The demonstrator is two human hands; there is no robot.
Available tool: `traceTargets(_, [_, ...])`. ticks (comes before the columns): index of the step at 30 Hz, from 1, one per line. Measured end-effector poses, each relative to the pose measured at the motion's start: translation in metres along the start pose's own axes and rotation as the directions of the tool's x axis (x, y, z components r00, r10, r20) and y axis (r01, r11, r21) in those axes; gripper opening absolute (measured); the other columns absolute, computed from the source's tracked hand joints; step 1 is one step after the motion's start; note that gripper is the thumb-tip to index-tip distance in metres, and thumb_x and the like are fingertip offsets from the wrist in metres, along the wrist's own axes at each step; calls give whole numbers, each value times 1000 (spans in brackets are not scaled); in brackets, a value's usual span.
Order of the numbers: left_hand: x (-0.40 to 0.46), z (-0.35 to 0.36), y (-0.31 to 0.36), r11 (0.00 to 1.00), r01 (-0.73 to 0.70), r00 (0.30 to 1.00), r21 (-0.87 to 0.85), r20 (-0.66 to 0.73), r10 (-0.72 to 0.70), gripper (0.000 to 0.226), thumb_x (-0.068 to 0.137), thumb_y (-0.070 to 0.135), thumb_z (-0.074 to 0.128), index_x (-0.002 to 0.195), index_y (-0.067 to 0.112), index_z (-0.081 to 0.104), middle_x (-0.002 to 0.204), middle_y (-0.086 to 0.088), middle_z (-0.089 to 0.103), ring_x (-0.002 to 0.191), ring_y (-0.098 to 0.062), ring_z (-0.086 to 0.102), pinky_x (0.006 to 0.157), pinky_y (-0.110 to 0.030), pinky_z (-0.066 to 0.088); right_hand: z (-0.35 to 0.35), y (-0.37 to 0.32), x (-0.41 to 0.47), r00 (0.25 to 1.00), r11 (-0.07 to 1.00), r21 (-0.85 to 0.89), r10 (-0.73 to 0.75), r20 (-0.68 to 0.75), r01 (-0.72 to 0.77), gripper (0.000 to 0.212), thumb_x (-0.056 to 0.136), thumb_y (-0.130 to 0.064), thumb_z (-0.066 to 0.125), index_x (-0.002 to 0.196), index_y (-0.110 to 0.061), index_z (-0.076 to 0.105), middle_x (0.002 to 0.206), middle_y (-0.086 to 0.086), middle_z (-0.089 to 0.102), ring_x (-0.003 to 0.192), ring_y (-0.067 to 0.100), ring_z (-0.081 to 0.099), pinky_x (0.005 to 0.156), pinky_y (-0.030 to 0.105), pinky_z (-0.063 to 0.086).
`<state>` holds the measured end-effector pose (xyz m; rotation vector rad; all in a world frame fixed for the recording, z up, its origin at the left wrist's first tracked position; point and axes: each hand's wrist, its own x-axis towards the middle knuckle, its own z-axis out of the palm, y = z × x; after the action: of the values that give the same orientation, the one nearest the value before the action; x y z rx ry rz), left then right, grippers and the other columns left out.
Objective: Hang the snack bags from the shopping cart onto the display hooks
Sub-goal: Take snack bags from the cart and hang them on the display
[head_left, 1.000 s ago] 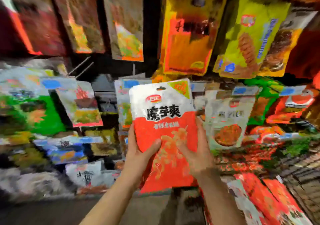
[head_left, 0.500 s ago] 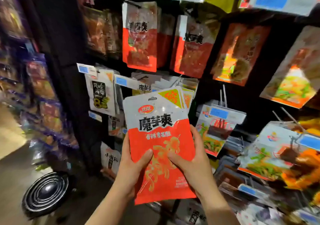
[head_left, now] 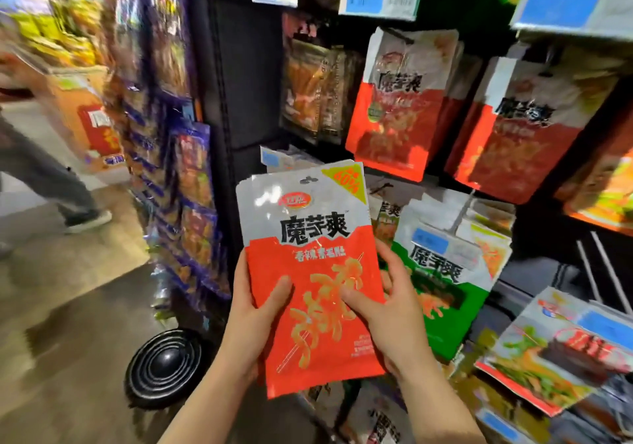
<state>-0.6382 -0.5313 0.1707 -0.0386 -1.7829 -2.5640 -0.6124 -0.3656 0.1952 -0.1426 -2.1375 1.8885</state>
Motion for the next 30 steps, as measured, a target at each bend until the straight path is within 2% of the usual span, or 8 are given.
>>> traceTargets(2, [16, 7, 9, 999, 27, 999, -19, -20, -28, 41, 81, 44, 54, 118, 58, 43, 125, 8, 62, 106, -17, 66, 83, -38, 55, -3, -6, 20, 1000, 998, 57, -11, -2, 11, 74, 73, 4, 77, 116, -51, 51, 98, 0, 74, 92, 17, 71, 88, 50, 54])
traceTargets(5, [40, 20, 18, 1000, 11, 1000, -24, 22, -10, 41, 82, 51, 49, 121, 61, 44, 126, 13, 62, 108, -13, 65, 90, -39, 52, -13, -11, 47, 999, 988, 156, -6, -32, 11, 71, 72, 6, 77, 117, -44, 55, 97, 3, 75, 92, 25, 71, 88, 54, 54])
traceTargets(8, [57, 30, 20, 999, -32, 994, -29, 100, 35, 57, 79, 44, 62, 131, 54, 41, 124, 8, 65, 106, -18, 67, 84, -38, 56, -26, -16, 66, 996, 968, 251, 23, -82, -1, 62, 72, 9, 75, 110, -36, 58, 94, 7, 75, 89, 31, 71, 85, 57, 54])
traceTargets(12, [75, 38, 17, 997, -73, 972, -15, 225, 74, 105, 39, 62, 88, 132, 52, 42, 122, 7, 66, 105, -17, 67, 73, -27, 58, -39, -23, 82, 988, 953, 302, 41, -152, 7, 53, 72, 10, 73, 108, -24, 55, 82, 5, 75, 72, 23, 71, 75, 48, 57])
traceTargets(17, [105, 45, 8, 993, -115, 966, -32, 231, 119, 74, 73, 13, 80, 129, 48, 47, 125, -7, 64, 109, -31, 64, 81, -40, 58, -39, -25, 91, 976, 943, 332, 76, -206, -3, 57, 75, 6, 74, 121, -21, 51, 96, 17, 73, 82, 36, 70, 75, 54, 57])
traceTargets(21, [129, 52, 9, 986, -119, 959, -118, 244, 145, 76, 74, -5, 72, 126, 44, 46, 112, 9, 70, 94, -12, 70, 67, -27, 58, -27, -33, 96, 963, 945, 322, 36, -268, 55, 54, 76, 7, 72, 117, -23, 52, 96, 14, 74, 81, 33, 71, 69, 45, 58])
traceTargets(27, [171, 27, 29, 991, -21, 885, -135, 458, 81, 93, 55, 29, 84, 135, 46, 41, 120, -4, 67, 104, -27, 67, 75, -39, 58, 9, -47, 97, 916, 944, 297, -15, -402, 145, 56, 74, 6, 72, 116, -26, 53, 96, 10, 75, 82, 32, 72, 69, 44, 58])
traceTargets(30, [189, 12, 39, 993, 13, 857, -118, 513, 50, 94, 57, 26, 85, 136, 46, 39, 116, -10, 69, 99, -32, 69, 74, -43, 58, 32, -56, 100, 892, 939, 293, -29, -451, 179, 62, 65, 1, 80, 115, -25, 55, 97, 12, 74, 81, 32, 72, 67, 44, 57])
